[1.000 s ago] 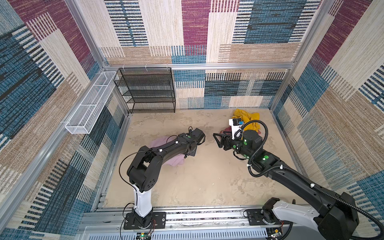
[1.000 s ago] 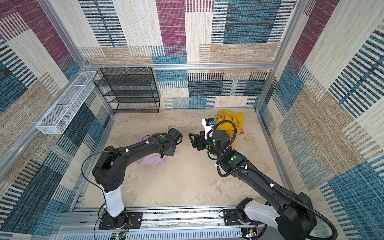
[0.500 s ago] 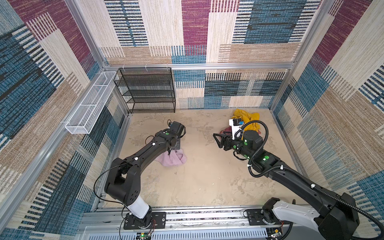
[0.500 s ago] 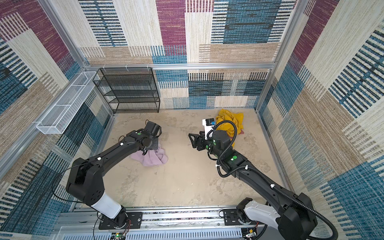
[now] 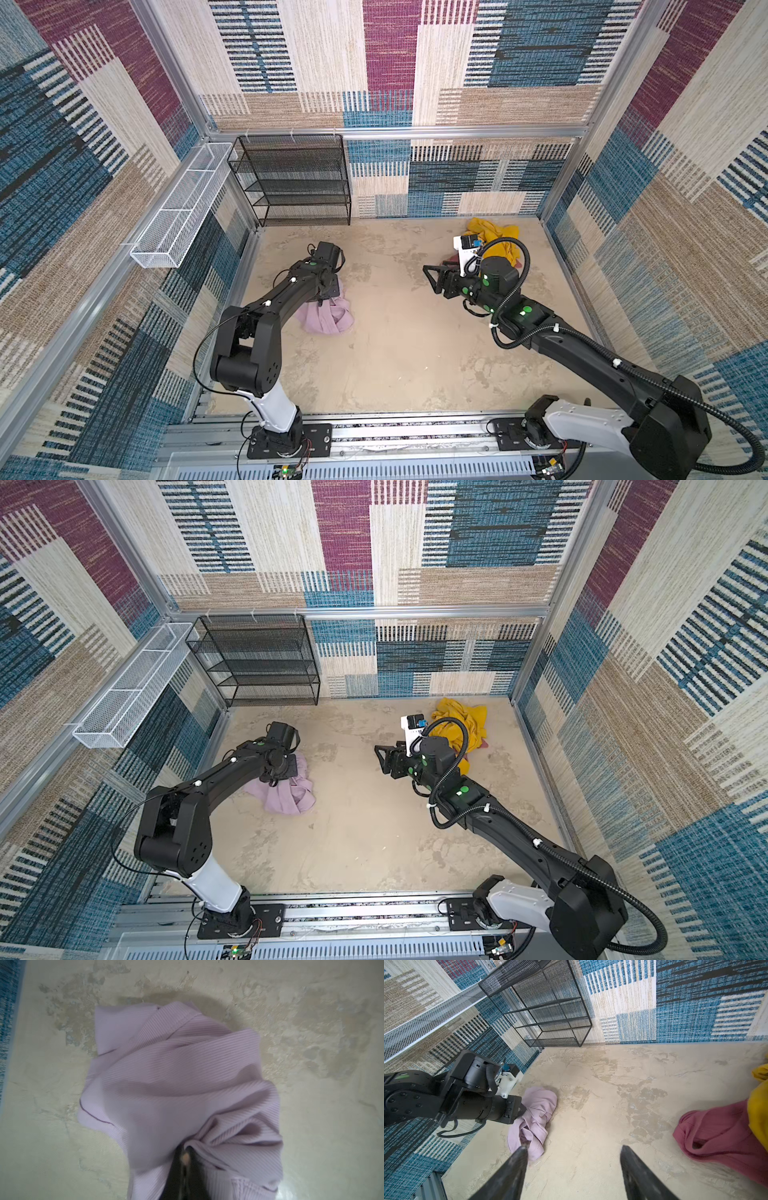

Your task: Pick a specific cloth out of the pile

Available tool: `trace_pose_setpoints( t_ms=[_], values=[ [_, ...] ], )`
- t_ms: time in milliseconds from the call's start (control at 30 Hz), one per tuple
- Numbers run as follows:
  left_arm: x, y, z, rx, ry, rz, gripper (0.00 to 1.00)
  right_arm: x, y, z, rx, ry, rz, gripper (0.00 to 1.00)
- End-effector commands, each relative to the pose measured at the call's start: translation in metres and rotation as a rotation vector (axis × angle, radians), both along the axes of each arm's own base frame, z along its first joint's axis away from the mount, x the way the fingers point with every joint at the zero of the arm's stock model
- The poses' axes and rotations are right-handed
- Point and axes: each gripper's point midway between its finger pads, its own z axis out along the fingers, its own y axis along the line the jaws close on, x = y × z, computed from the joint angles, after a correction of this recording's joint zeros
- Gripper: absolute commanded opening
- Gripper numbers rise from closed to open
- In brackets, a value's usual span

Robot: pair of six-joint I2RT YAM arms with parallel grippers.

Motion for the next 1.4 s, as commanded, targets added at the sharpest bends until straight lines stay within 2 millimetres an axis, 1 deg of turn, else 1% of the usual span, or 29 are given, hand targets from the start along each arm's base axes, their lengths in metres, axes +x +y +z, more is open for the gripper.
trace_pose_setpoints(
  t_ms=[0, 267, 500, 633, 767, 800, 867, 933, 1000, 1133, 1233, 1367],
  values=[
    [0.011, 0.004, -0.006, -0.062, -0.015, 0.044, 0.0, 0.003, 0.003, 0.008, 0.007, -0.027, 0.006, 0.73],
    [0.035, 0.018, -0.012, -0.134, -0.023, 0.088, 0.0, 0.014, 0.004, 0.005, 0.004, -0.02, -0.004, 0.73],
    [0.057, 0.028, -0.003, -0.177, -0.057, 0.104, 0.0, 0.021, 0.003, 0.001, 0.005, -0.007, -0.012, 0.73],
    [0.063, 0.024, 0.007, -0.201, -0.083, 0.091, 0.0, 0.023, 0.002, 0.0, 0.008, -0.004, -0.015, 0.73],
    [0.058, 0.017, 0.013, -0.246, -0.105, 0.071, 0.0, 0.024, 0.001, 0.001, 0.01, -0.001, -0.021, 0.73],
    [0.057, 0.014, 0.018, -0.263, -0.123, 0.061, 0.04, 0.024, 0.0, 0.001, 0.01, -0.002, -0.023, 0.73],
    [0.053, 0.009, 0.025, -0.289, -0.146, 0.049, 0.18, 0.023, -0.004, 0.001, 0.007, -0.005, -0.031, 0.73],
    [0.048, 0.005, 0.036, -0.309, -0.18, 0.029, 0.27, 0.024, -0.009, -0.002, -0.002, -0.004, -0.045, 0.73],
    [0.043, -0.003, 0.048, -0.31, -0.21, -0.015, 0.32, 0.024, -0.013, -0.002, -0.007, -0.009, -0.053, 0.74],
    [0.029, -0.018, 0.072, -0.287, -0.261, -0.112, 0.34, 0.026, -0.024, -0.002, -0.011, -0.017, -0.075, 0.75],
    [0.016, -0.015, 0.085, -0.259, -0.304, -0.114, 0.37, 0.028, -0.032, 0.0, -0.016, -0.028, -0.091, 0.77],
    [0.003, -0.019, 0.105, -0.261, -0.369, -0.156, 0.39, 0.03, -0.046, -0.001, -0.028, -0.036, -0.122, 0.77]
  ],
)
